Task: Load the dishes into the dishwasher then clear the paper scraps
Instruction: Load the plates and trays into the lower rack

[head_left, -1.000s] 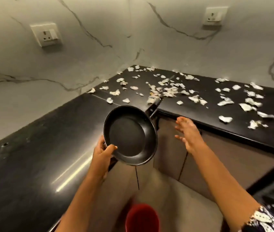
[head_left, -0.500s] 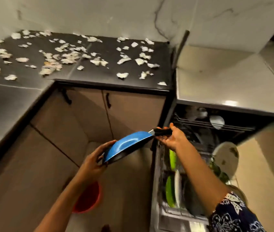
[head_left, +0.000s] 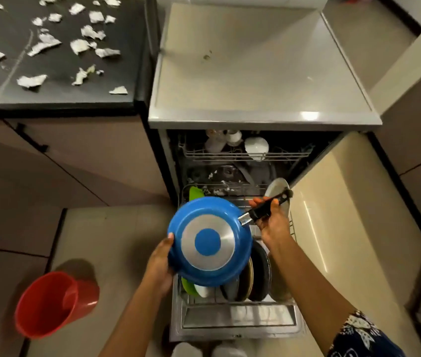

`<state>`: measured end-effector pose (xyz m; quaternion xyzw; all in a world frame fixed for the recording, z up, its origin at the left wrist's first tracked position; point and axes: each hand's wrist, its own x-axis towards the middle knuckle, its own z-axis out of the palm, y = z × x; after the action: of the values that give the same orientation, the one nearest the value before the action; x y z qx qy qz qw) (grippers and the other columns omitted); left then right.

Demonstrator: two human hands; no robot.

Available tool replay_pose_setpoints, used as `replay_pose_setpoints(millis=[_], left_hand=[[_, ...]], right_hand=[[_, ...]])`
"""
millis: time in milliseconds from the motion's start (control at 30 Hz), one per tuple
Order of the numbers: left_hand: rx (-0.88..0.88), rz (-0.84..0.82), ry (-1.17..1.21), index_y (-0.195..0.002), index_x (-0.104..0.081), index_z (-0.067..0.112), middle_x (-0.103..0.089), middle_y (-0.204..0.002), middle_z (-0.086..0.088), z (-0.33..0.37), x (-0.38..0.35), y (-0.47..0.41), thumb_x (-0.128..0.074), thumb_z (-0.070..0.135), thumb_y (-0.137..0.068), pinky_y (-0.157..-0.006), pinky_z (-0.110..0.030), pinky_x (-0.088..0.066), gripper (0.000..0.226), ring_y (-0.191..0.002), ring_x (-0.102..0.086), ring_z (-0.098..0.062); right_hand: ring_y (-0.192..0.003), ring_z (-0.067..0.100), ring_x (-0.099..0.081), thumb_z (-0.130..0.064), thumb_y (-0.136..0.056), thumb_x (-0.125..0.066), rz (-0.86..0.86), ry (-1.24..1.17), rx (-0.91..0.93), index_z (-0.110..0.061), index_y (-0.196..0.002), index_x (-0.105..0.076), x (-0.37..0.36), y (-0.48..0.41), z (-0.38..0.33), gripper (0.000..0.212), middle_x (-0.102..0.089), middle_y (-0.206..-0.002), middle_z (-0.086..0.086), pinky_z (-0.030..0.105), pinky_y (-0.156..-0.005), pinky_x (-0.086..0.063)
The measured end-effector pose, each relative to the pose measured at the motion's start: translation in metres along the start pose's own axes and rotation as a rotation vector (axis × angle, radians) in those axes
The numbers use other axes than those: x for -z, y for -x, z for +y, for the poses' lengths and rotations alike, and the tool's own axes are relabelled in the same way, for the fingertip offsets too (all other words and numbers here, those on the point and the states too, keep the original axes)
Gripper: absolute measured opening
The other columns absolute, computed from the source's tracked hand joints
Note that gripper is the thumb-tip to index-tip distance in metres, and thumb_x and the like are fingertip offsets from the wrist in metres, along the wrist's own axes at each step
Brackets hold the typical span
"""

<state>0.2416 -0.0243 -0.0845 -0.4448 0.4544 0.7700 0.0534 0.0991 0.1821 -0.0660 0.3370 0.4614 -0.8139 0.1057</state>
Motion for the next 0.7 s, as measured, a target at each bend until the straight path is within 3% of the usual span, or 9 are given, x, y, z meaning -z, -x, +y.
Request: replay_pose_setpoints(millis=[67,133,233,333,433,567,633,700], left_hand=[[-0.040,0.018,-0.031,-0.116,-0.058,0.011,-0.066,-0.108,-0.009,-0.013,-0.016,-0.017,-0.058,0.027,-0.093,-0.075,-0.039,-0.054,0.027,-0.094,-0.063,-0.024],[-0.086,0.038,-0.110,-0.125,-0.053,0.014,-0.062,-0.122,-0.010,-0.026,-0.029,-0.042,-0.067,0.021,-0.087,-0.092,-0.046,-0.051,0.041,-0.108,-0.061,-0.027],[-0.153,0.012,-0.266,-0.131,-0.051,0.014,-0.062,-0.125,-0.005,-0.042,-0.041,-0.080,-0.077,0.018,-0.078,-0.092,-0.039,-0.052,0.059,-0.110,-0.061,-0.022],[-0.195,0.001,-0.306,-0.133,-0.047,0.015,-0.061,-0.122,-0.003,-0.057,-0.048,-0.119,-0.077,0.010,-0.076,-0.082,-0.026,-0.053,0.064,-0.108,-0.061,-0.019],[-0.205,0.000,-0.324,-0.136,-0.043,0.013,-0.058,-0.127,-0.005,-0.071,-0.054,-0.157,-0.078,0.009,-0.075,-0.092,-0.035,-0.050,0.071,-0.113,-0.058,-0.023],[-0.282,-0.010,-0.436,-0.139,-0.039,0.016,-0.054,-0.128,0.001,-0.087,-0.062,-0.209,-0.079,0.013,-0.075,-0.096,-0.030,-0.046,0.075,-0.117,-0.054,-0.017],[-0.320,-0.048,-0.469,-0.132,-0.044,0.018,-0.057,-0.128,-0.003,-0.095,-0.068,-0.238,-0.084,0.018,-0.068,-0.096,-0.031,-0.048,0.075,-0.118,-0.056,-0.021],[-0.356,-0.036,-0.534,-0.127,-0.046,0.017,-0.057,-0.128,-0.004,-0.107,-0.073,-0.264,-0.091,0.032,-0.056,-0.098,-0.036,-0.047,0.086,-0.118,-0.056,-0.022]], right_hand=[[-0.067,0.016,-0.067,-0.024,-0.102,-0.034,0.109,0.043,-0.012,-0.014,-0.086,-0.053,0.014,-0.020,-0.001,0.027,-0.069,-0.070,0.001,0.027,-0.056,-0.055],[-0.076,0.021,-0.063,-0.019,-0.101,-0.041,0.196,0.081,-0.044,-0.013,-0.101,-0.057,0.023,-0.047,0.001,0.017,-0.066,-0.092,0.007,0.029,-0.058,-0.051],[-0.093,0.032,-0.060,-0.010,-0.097,-0.048,0.243,0.130,-0.082,-0.013,-0.129,-0.048,0.027,-0.087,0.009,0.033,-0.058,-0.113,0.014,0.042,-0.071,-0.052],[-0.082,0.029,-0.060,-0.003,-0.093,-0.052,0.190,0.264,-0.165,-0.009,-0.122,-0.050,0.027,-0.129,0.023,0.029,-0.058,-0.103,0.015,0.042,-0.062,-0.052],[-0.073,0.025,-0.057,-0.006,-0.096,-0.048,0.127,0.332,-0.211,-0.008,-0.097,-0.054,0.025,-0.168,0.039,0.006,-0.059,-0.088,0.011,0.038,-0.062,-0.047],[-0.065,0.021,-0.053,-0.011,-0.094,-0.054,0.099,0.448,-0.201,-0.011,-0.081,-0.052,0.025,-0.218,0.064,0.013,-0.057,-0.079,0.009,0.037,-0.065,-0.045],[-0.066,0.021,-0.054,-0.014,-0.090,-0.061,0.115,0.504,-0.225,-0.011,-0.082,-0.052,0.024,-0.243,0.075,0.012,-0.058,-0.074,0.007,0.041,-0.073,-0.047],[-0.067,0.021,-0.054,-0.015,-0.083,-0.068,0.125,0.547,-0.243,-0.012,-0.079,-0.052,0.025,-0.266,0.084,0.017,-0.057,-0.072,0.007,0.039,-0.071,-0.047]])
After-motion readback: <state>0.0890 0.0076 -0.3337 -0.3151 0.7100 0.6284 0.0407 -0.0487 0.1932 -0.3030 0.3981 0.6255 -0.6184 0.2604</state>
